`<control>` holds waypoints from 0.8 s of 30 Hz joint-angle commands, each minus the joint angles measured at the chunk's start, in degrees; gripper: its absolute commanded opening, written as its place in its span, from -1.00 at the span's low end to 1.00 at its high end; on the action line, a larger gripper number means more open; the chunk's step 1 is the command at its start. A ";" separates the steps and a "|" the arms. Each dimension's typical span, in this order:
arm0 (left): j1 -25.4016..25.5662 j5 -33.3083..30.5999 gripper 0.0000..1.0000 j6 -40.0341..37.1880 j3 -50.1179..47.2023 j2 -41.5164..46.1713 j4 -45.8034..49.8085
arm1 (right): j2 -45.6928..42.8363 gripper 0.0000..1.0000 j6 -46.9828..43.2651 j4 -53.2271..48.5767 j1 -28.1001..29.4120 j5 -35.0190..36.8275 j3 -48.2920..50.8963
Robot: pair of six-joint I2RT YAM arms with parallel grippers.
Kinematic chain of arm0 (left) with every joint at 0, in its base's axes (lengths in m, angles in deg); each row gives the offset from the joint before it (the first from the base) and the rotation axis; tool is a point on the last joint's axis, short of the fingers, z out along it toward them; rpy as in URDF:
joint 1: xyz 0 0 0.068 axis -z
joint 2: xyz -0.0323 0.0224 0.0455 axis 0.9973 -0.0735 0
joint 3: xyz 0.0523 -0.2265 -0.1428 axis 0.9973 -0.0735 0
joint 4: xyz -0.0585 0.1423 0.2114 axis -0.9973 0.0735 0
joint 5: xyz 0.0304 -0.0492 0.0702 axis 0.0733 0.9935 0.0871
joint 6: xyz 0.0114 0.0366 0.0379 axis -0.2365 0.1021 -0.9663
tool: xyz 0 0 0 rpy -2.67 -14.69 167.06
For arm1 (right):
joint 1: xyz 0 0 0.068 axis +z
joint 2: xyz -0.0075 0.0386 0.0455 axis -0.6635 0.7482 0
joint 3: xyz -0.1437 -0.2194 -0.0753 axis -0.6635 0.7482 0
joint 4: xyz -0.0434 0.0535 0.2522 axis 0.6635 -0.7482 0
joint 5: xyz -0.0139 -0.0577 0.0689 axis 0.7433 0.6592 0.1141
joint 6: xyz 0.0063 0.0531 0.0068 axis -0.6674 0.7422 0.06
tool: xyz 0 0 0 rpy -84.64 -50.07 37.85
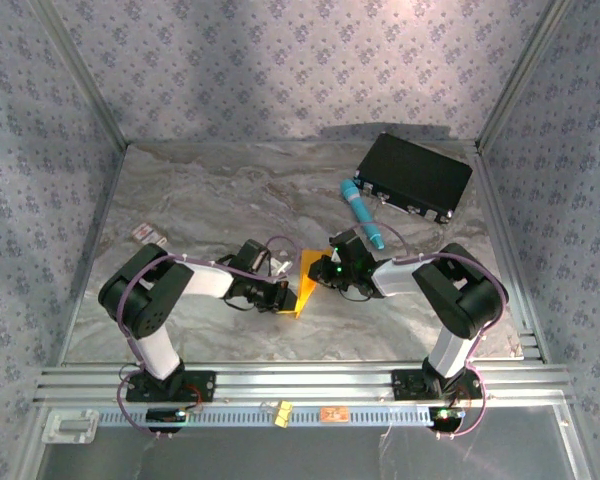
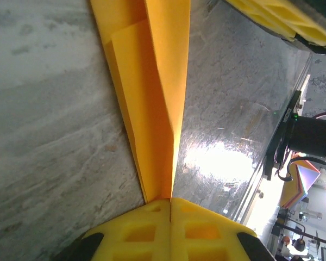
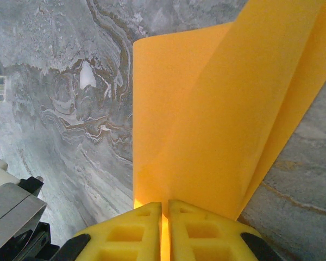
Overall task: Fold a paper plane with a square sheet of paper (pick it up from the middle)
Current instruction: Fold the wing for the fifth time at the center of the table.
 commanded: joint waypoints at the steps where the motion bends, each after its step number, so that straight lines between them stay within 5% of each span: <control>1: 0.72 1.07 -0.95 -1.16 -3.09 0.29 8.89 | 4.51 -0.74 0.33 -4.78 1.22 3.32 1.21; 5: 0.77 -0.49 -0.78 -0.41 -3.41 3.74 9.02 | 4.51 -0.74 0.57 -4.43 1.19 3.21 1.15; 13: 0.68 -4.20 -0.77 3.21 -1.16 13.46 8.81 | 4.34 -0.74 1.04 -4.25 1.25 2.89 0.93; 24: 2.19 0.15 -0.90 5.56 7.80 5.20 5.07 | 4.73 -0.74 1.31 -3.90 1.27 2.54 0.82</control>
